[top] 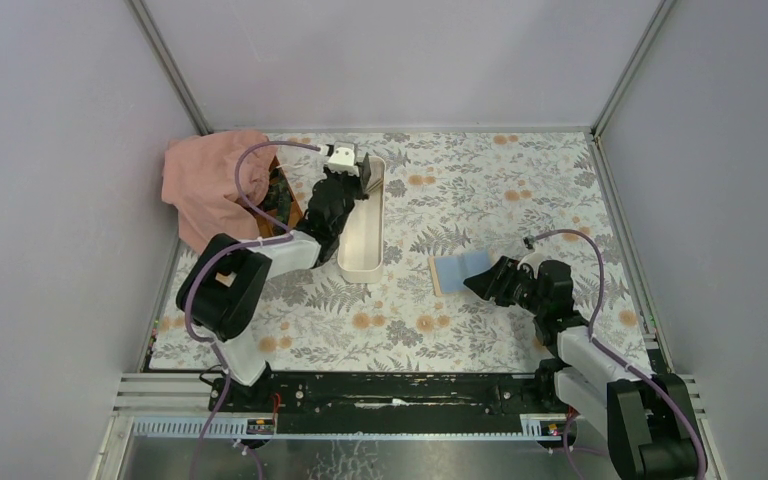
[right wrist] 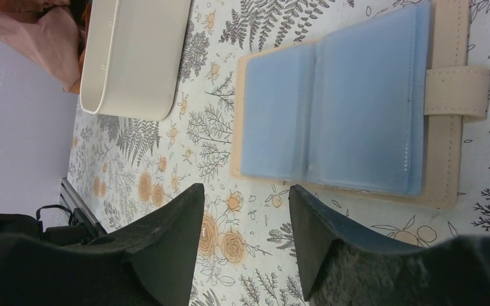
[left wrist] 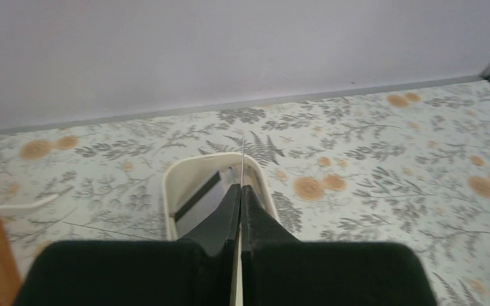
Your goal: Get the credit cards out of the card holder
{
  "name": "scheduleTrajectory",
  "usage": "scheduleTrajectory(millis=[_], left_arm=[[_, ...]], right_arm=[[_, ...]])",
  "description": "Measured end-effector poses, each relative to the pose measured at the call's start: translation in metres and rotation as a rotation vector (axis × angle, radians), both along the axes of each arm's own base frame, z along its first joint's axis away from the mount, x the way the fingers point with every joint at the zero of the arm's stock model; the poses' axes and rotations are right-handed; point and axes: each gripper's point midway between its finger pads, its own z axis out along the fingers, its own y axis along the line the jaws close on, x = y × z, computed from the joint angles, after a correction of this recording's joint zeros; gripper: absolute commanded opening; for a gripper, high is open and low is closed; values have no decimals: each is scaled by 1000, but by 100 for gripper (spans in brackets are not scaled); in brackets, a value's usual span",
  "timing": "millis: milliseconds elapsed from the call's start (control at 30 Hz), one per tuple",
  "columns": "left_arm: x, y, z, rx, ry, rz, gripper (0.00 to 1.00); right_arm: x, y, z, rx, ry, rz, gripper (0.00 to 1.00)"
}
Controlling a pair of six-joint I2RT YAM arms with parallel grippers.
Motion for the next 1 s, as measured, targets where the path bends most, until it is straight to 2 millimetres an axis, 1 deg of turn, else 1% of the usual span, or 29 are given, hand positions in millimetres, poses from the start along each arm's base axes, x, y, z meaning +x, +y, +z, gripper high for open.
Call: scheduleTrajectory(millis=[67, 167, 267, 367, 467, 600, 733, 833, 933, 1000], left_arm=[[7, 8, -1, 27, -7, 32, 0], [16, 17, 4, 69, -26, 73, 0], [28, 19, 9, 117, -50, 107, 0], [38, 21, 7, 156, -56, 129, 0], [51, 20, -2, 185, -50, 138, 0], [65, 20, -22, 227, -27, 153, 0], [77, 23, -40, 250, 2, 167, 0], [87, 30, -51, 256, 28, 182, 0], [92, 37, -63, 261, 59, 190, 0], [95, 38, -69, 263, 74, 189, 3]], right_arm=[[0, 0, -2, -1, 6, 0, 58], [0, 0, -5, -2, 18, 0, 58], [1, 0, -8, -3, 26, 0, 58], [0, 0, -9, -4, 33, 0, 58], [0, 0, -13, -7, 45, -1, 58], [0, 0, -21, -10, 75, -1, 58], [0, 0, -24, -8, 88, -2, 58], [1, 0, -25, -7, 89, -3, 57], [2, 1, -26, -6, 89, -3, 57], [2, 1, -26, -5, 90, -3, 57]])
